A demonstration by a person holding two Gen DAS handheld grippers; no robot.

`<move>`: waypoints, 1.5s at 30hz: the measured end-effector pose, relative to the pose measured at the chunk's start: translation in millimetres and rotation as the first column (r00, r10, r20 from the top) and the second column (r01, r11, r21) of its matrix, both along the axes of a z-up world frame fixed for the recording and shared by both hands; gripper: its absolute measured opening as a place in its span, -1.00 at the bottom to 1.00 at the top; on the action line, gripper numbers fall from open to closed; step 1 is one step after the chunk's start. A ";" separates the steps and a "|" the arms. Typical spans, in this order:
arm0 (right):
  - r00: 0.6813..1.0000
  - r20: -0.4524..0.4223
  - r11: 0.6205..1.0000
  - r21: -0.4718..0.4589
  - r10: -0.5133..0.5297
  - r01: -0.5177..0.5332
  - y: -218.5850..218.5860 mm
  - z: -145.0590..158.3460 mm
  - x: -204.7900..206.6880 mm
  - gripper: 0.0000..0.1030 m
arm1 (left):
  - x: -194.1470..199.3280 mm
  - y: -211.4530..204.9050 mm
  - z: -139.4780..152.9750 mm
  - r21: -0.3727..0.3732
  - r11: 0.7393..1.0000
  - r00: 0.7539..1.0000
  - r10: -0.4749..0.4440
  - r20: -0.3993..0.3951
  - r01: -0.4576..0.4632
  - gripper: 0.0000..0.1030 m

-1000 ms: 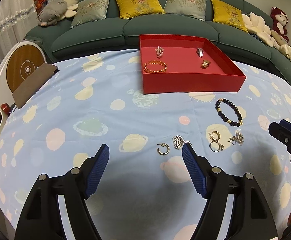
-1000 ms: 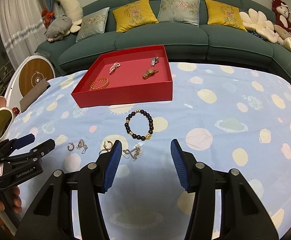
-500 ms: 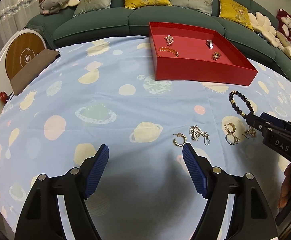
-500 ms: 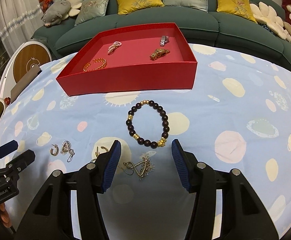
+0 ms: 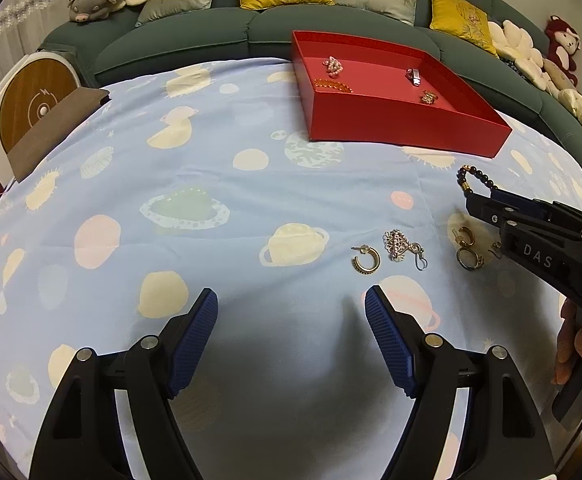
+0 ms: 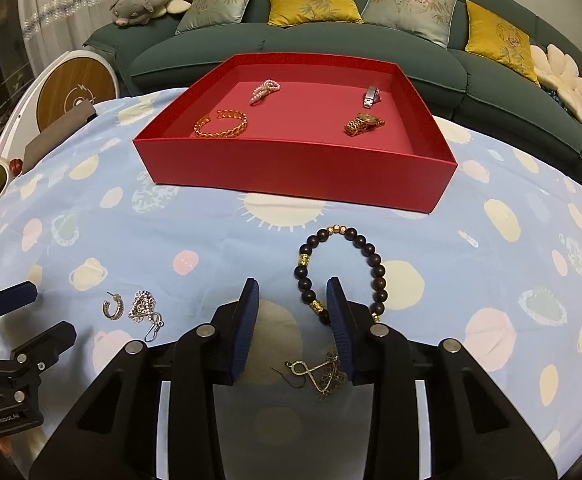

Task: Organize jewelry
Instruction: 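Grasp the black bead bracelet with the right gripper, then grasp a silver ring with the left gripper while the right gripper lifts the bead bracelet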

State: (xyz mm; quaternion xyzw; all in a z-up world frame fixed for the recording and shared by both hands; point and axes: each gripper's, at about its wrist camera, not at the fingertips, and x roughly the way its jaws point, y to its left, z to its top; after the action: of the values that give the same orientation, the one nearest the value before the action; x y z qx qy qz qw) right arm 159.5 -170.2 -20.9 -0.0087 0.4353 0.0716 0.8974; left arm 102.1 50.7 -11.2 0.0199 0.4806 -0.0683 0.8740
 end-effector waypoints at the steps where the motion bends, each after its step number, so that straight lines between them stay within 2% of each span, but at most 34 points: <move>1: 1.000 -0.004 1.000 -0.002 -0.003 0.003 -1.0 -1.5 1.3 -0.33 | 0.3 0.7 0.2 -0.002 1.000 1.000 0.001 0.000 -0.001 0.42; 8: 0.999 -0.032 0.999 0.012 -0.040 0.041 -13.5 -10.6 6.9 -0.38 | 2.7 3.3 0.1 -0.023 1.000 1.000 0.006 -0.003 -0.006 0.42; 10: 0.999 -0.032 0.999 0.004 -0.041 0.041 -13.8 -10.3 6.1 -0.49 | 3.2 2.0 0.8 -0.025 1.000 1.000 0.002 -0.002 -0.002 0.42; 12: 0.999 -0.030 0.999 0.008 -0.031 0.031 -14.8 -10.1 4.0 -0.86 | 3.3 0.3 1.5 -0.029 1.000 1.000 -0.003 0.000 0.003 0.42; 17: 0.999 -0.021 0.999 0.026 -0.044 0.045 -20.5 -6.1 -3.8 -0.86 | 3.4 -7.4 4.5 -0.045 0.999 1.000 -0.025 0.007 0.025 0.42; 25: 0.997 0.025 0.993 0.092 -0.074 0.072 -47.0 27.3 -24.6 -0.86 | -5.6 -42.0 13.6 -0.093 0.988 0.992 -0.123 0.039 0.126 0.42; 31: 0.994 0.022 0.988 0.113 -0.106 0.103 -66.7 31.3 -37.4 -0.86 | -12.1 -83.0 10.8 -0.066 0.976 0.977 -0.205 0.050 0.208 0.42; 40: 0.993 0.012 0.985 0.132 -0.115 0.112 -85.1 30.8 -54.6 -0.86 | -2.7 -109.9 -7.8 -0.065 0.975 0.977 -0.211 0.010 0.211 0.41; 45: 0.993 0.002 0.983 0.137 -0.121 0.119 -92.4 27.1 -61.1 -0.86 | -0.7 -118.6 -14.8 -0.039 0.976 0.976 -0.215 0.025 0.216 0.28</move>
State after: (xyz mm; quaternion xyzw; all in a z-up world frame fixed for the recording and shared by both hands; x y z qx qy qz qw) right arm 98.3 -262.6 6.2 0.0785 0.4245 0.0470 0.9008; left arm 101.5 -67.9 -26.0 0.0542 0.4651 -0.1725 0.8666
